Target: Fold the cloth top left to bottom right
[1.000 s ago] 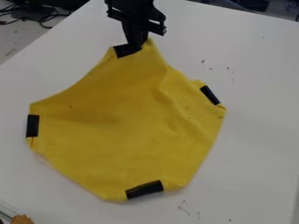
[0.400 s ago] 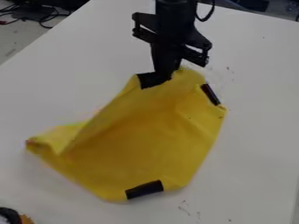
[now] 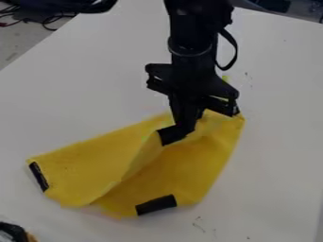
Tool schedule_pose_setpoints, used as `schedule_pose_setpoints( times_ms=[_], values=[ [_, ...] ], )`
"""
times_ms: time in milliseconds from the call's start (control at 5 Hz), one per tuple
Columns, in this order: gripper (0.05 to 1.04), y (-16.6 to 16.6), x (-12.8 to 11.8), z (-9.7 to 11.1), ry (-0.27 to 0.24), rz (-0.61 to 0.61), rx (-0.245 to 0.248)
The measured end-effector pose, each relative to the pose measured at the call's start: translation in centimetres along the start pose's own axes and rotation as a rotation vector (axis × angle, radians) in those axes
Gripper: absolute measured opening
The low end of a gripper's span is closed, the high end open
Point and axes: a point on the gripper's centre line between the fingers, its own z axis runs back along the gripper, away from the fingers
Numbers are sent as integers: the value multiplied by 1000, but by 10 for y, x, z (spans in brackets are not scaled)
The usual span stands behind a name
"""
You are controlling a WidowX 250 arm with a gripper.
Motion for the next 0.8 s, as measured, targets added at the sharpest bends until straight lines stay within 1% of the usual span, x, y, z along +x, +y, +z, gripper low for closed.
schedule_pose_setpoints(
  times_ms=[200, 400, 600, 800],
  values=[
    [234, -5, -5, -4, 1, 25, -34],
    [498, -5, -3, 0, 16, 23, -51],
    [808, -5, -1, 3, 26, 20, -47],
    [1009, -5, 3, 10, 31, 24, -35]
  ],
)
